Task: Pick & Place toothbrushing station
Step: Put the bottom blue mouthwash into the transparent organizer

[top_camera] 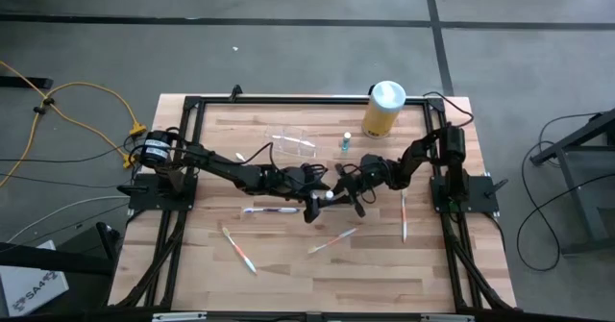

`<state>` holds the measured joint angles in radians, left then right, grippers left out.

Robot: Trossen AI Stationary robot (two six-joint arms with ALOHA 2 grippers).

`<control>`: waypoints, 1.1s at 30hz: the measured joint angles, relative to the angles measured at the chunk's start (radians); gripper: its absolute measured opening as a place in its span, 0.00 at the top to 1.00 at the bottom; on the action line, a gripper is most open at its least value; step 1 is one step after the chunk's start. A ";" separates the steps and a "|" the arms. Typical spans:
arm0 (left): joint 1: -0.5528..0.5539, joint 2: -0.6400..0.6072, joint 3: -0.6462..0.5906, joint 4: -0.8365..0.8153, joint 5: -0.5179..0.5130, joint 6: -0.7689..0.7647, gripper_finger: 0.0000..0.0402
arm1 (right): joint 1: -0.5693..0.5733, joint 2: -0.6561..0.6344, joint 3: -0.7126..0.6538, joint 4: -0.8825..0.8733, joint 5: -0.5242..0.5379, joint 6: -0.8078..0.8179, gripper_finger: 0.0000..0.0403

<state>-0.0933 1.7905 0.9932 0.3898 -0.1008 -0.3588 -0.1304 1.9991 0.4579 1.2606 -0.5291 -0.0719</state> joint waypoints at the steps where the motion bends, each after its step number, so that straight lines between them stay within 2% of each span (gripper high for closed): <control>1: 0.000 0.000 0.000 0.000 -0.004 0.000 0.40 | 0.005 0.000 0.003 0.000 0.012 0.000 0.83; 6: 0.000 0.000 0.000 -0.004 -0.007 0.000 0.40 | 0.026 0.000 0.008 -0.004 0.098 0.000 0.83; 11: -0.001 0.000 0.000 -0.023 -0.058 0.011 0.40 | 0.028 -0.039 0.008 -0.066 0.188 0.000 0.83; 21: -0.001 0.000 0.000 -0.081 -0.134 0.022 0.40 | 0.043 -0.140 0.007 -0.204 0.235 -0.002 0.83; 33: -0.003 0.000 0.000 -0.081 -0.157 0.060 0.40 | 0.073 -0.143 0.008 -0.205 0.293 -0.003 0.83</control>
<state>-0.0967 1.7901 0.9936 0.3087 -0.2578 -0.2993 -0.0578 1.8565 0.4656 1.0557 -0.2363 -0.0748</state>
